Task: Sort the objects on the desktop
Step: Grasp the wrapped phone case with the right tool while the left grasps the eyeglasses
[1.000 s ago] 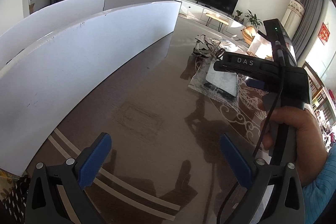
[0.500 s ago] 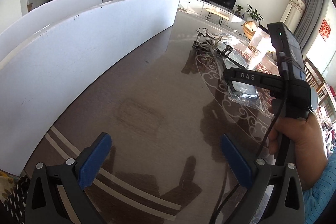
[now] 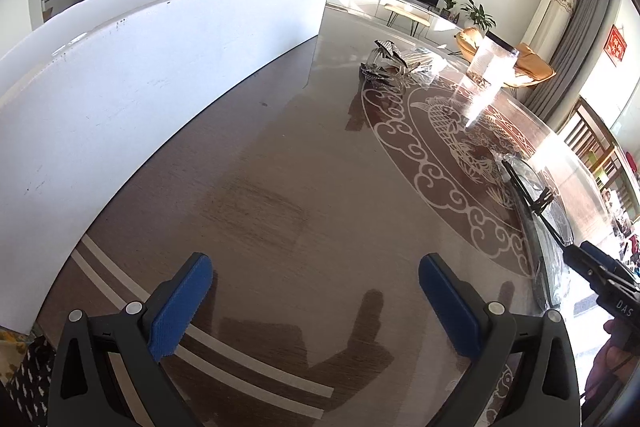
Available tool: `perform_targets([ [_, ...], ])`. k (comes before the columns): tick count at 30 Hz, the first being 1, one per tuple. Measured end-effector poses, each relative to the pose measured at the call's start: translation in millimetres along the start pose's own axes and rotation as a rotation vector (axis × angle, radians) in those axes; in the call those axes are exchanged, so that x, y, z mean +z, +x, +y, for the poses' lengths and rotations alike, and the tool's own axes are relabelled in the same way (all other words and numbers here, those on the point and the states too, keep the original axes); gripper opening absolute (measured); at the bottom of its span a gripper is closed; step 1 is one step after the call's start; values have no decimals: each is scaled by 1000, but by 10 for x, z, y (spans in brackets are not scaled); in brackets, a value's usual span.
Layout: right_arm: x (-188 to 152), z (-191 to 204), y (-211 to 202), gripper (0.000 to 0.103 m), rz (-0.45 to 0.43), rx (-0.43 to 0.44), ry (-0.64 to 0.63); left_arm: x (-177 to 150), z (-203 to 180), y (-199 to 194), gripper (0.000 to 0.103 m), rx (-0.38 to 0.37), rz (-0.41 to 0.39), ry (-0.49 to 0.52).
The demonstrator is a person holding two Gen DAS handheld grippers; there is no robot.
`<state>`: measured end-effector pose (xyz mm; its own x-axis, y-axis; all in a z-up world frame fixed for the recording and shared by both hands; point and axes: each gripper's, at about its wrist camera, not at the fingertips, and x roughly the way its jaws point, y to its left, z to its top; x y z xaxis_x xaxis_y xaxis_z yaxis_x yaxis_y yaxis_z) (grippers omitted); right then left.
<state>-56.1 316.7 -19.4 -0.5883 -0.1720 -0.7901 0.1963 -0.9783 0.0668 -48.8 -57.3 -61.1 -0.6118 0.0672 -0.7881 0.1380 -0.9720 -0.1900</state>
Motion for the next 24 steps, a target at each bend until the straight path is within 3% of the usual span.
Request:
perform_targets([
  [2,107,-71,-233,90,-84,1,8,-3,-10,-1,103,5,1,7],
  [4,288,-132,-279,98,-116,-65,9,-14,-1,-11,103,9,3,7],
  [7,567,-320,-45,98,-82,-183,16,-13,15,-41,103,8,-6,4],
  [9,684,-384,285,98,36,-246,-15,-17,31,-68,103,2,-15,1],
  [11,670,-240,486,93,128,-194,-81,-22,36,-80,103,-3,-20,-1],
  [14,561,272,340,93,56,-57,-239,-27,17,-55,103,4,-8,8],
  [16,494,468,254,95,11,-51,-272,-30,-5,-56,103,1,-7,21],
  [24,248,160,445,98,81,-74,-101,-29,-42,-78,103,-15,-16,36],
])
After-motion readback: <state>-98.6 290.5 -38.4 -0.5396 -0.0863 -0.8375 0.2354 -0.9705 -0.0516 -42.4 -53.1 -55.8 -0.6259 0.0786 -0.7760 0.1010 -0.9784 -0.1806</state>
